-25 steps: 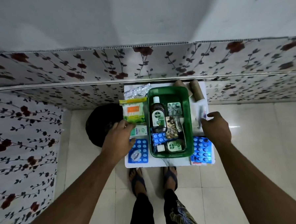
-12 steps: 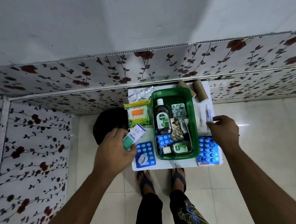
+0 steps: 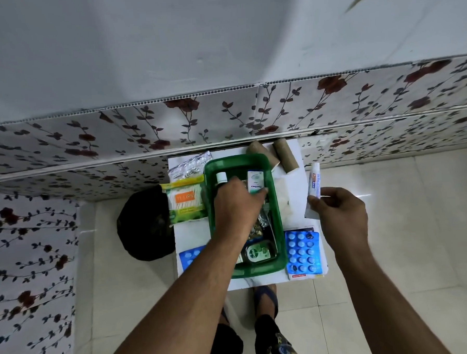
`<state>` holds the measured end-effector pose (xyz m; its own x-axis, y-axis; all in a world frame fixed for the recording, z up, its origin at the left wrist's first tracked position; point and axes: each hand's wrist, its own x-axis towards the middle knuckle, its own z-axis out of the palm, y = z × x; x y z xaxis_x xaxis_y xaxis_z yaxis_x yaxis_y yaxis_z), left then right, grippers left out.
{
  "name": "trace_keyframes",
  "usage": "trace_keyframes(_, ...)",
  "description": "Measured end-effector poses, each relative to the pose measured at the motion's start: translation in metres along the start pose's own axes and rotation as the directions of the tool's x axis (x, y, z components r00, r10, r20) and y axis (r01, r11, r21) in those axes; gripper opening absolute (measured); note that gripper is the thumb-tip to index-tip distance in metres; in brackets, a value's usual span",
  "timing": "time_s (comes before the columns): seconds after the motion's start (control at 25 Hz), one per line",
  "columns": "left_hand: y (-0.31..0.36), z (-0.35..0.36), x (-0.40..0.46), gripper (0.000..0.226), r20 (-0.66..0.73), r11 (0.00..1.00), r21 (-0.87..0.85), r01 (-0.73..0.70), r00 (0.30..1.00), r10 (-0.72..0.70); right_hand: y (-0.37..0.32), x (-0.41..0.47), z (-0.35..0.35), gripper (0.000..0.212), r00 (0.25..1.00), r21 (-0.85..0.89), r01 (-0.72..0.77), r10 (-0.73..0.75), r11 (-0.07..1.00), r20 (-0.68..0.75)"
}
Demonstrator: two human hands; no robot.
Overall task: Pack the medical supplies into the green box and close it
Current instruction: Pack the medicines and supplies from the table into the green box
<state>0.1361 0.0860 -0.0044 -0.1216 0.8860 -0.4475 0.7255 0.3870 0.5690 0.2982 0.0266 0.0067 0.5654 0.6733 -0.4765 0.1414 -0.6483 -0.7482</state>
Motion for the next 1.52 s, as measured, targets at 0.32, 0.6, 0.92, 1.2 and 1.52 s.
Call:
trace_keyframes(0.32, -0.010, 0.015, 0.010, 0.028, 0.095, 0.997, -0.083, 0.004, 0.995, 0.004, -0.004, 0.002, 0.012, 0.016, 0.998, -0.058, 0.003, 0.001, 0.998, 0.068)
trace_keyframes(0.6, -0.029, -0.057, -0.002, 0.019, -0.018, 0.981, -0.183, -0.059, 0.998, 0.056, -0.032, -0.033, 0.051, 0.018, 0.974, -0.229, 0.162, -0.119, 0.960, 0.191)
trace_keyframes(0.92, -0.095, -0.087, 0.012, 0.012, -0.144, 0.972, -0.217, 0.091, 0.982, -0.124, -0.025, -0.014, 0.126, 0.009, 0.912, -0.647, 0.411, -0.272, 0.643, 0.308)
trace_keyframes(1.2, -0.122, -0.085, 0.003, 0.014, -0.087, 0.982, -0.178, 0.064, 0.993, -0.080, -0.026, -0.030, 0.118, 0.021, 0.868, -0.658, 0.494, -0.367, 0.568, 0.334)
trace_keyframes(1.52, -0.159, -0.068, -0.048, 0.020, 0.208, 0.999, 0.026, 0.033, 0.977, -0.038, -0.006, 0.005, 0.025, 0.018, 0.982, -0.417, 0.137, -0.178, 0.898, -0.061)
